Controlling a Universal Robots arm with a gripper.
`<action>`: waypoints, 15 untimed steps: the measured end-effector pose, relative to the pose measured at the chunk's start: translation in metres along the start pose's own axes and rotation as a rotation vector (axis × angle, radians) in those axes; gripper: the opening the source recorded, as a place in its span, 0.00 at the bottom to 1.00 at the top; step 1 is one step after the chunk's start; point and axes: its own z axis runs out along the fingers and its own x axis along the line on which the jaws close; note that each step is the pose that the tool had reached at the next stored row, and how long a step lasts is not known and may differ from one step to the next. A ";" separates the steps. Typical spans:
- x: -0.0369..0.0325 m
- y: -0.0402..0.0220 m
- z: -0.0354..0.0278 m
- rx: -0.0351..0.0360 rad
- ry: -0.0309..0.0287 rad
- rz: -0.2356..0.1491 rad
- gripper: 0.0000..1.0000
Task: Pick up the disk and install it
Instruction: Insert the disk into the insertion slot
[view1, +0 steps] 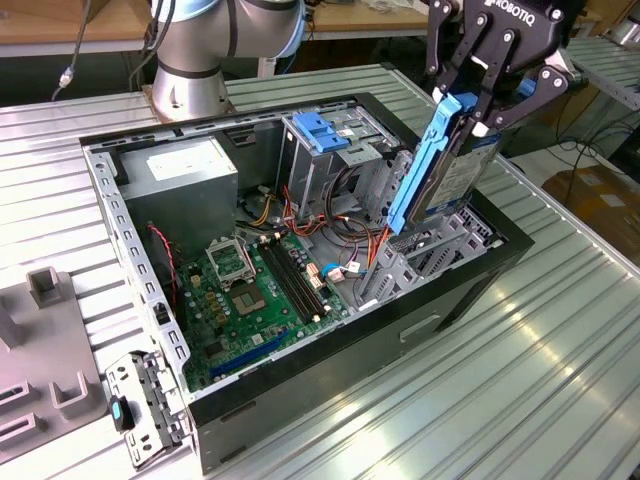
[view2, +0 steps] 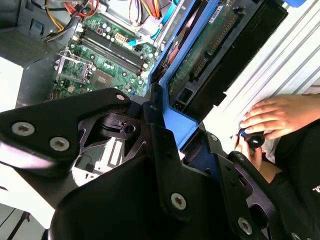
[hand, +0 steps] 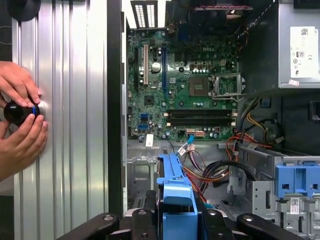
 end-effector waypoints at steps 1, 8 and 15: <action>0.0005 -0.0011 0.0011 0.0000 0.0001 0.000 0.37; 0.0016 -0.0151 0.0158 0.0000 0.0002 0.000 0.37; 0.0015 -0.0170 0.0273 0.0000 0.0002 0.000 0.37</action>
